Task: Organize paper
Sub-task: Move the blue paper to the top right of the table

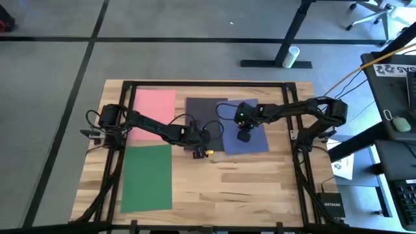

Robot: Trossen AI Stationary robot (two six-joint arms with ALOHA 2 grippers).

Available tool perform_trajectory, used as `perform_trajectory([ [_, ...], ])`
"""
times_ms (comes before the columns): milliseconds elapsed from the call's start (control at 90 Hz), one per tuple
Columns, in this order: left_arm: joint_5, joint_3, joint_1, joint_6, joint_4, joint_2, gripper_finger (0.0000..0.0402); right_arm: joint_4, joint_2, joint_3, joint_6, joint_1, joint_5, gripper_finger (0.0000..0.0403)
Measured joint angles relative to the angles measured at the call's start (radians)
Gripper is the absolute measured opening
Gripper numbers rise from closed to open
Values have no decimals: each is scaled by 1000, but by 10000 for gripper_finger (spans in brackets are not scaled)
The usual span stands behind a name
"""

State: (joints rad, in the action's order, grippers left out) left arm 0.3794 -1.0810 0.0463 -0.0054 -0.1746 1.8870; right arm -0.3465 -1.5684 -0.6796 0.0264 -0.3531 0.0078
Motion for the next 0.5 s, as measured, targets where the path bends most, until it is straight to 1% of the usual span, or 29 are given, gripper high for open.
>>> perform_trajectory([
  [300,0,27,0,-21,6,0,0,-132,55,5,-2,-10,67,0],
  [500,0,27,0,-25,8,0,0,-210,84,9,-9,-66,90,0],
])
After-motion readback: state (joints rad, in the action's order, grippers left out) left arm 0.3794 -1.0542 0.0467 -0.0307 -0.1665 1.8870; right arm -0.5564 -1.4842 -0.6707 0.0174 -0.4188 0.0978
